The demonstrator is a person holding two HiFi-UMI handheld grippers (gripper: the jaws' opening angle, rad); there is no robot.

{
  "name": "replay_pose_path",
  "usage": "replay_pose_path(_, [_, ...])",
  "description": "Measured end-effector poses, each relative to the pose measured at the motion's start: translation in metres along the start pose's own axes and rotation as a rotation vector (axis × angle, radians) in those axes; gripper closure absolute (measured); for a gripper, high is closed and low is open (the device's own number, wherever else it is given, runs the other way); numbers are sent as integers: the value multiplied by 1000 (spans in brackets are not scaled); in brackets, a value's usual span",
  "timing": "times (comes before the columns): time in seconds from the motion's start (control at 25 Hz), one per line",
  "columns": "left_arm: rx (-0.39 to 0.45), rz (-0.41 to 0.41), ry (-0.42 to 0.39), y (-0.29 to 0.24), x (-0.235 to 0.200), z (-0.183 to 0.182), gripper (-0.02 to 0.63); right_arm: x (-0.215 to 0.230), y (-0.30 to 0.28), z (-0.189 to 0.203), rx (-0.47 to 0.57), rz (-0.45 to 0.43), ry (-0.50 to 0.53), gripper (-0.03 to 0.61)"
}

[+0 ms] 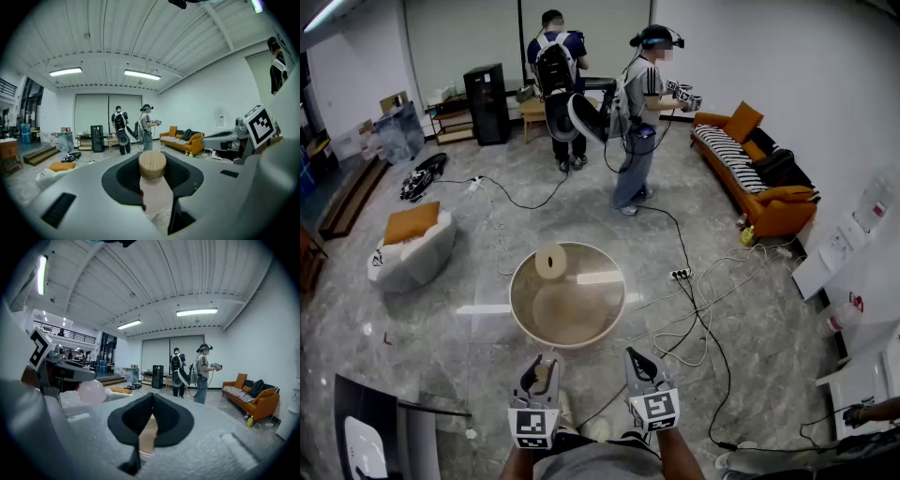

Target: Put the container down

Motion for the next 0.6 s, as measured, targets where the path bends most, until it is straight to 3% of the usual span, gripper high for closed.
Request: replay_pose_path(0.6, [8, 29, -13, -24, 24, -5, 482, 30, 11, 8, 15, 38, -11, 578])
Point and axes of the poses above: the fingertips, and each gripper's own axes: y backward along the fingers, x to its right, z out of its underside, the point moved 8 cm from there along y, backward along the fingers, and after that the axes turned 11 degrees about -z, right-handed, at the moved point
